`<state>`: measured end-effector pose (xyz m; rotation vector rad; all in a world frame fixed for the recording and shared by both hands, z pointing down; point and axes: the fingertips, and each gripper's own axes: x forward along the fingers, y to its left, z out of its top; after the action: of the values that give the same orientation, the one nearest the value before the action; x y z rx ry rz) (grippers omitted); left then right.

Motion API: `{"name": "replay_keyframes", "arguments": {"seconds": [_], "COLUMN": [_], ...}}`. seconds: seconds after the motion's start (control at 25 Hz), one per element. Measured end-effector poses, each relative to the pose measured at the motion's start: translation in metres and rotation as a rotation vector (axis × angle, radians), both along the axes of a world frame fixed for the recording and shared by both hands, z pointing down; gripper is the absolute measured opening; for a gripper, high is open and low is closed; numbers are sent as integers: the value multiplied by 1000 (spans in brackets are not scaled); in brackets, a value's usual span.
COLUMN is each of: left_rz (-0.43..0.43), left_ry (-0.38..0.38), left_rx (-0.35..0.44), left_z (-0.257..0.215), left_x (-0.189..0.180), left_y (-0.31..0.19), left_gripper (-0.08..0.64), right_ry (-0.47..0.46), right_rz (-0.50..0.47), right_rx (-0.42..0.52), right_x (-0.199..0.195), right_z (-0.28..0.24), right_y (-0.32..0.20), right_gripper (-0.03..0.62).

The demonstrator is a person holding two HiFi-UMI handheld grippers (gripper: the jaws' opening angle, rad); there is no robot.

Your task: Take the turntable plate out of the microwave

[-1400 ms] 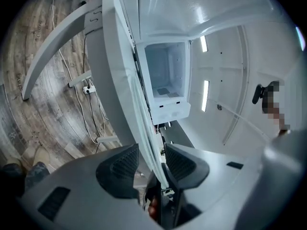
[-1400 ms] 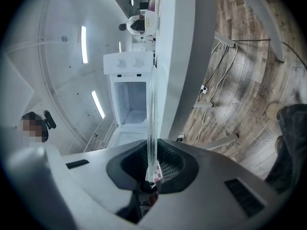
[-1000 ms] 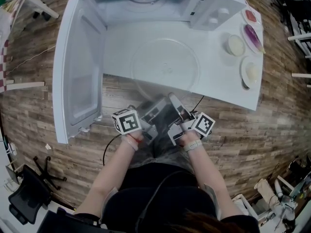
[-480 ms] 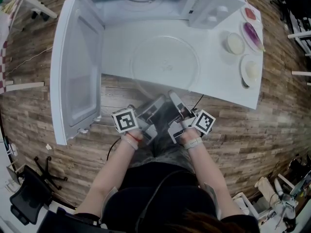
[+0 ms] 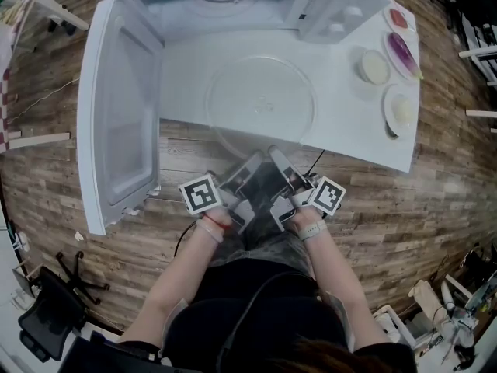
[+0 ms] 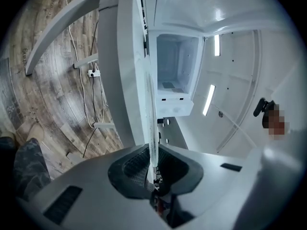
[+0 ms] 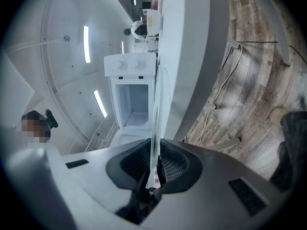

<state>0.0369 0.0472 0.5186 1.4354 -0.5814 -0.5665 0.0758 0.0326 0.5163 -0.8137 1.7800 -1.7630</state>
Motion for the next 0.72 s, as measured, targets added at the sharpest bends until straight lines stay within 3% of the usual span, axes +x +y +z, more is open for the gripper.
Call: {"name": "replay_keyframes", "arguments": {"seconds": [0.72], "left_rz": [-33], "left_ry": [30], "left_rx": [5], "left_z": [-1], "left_x": [-1], "left_y": [-17], "left_gripper": [51], "right_ry": [6], "right_rz": [6], "right_rx": [-21], "right_x": [-8], "right_z": [2], "right_y": [4], "right_gripper": [60]}}
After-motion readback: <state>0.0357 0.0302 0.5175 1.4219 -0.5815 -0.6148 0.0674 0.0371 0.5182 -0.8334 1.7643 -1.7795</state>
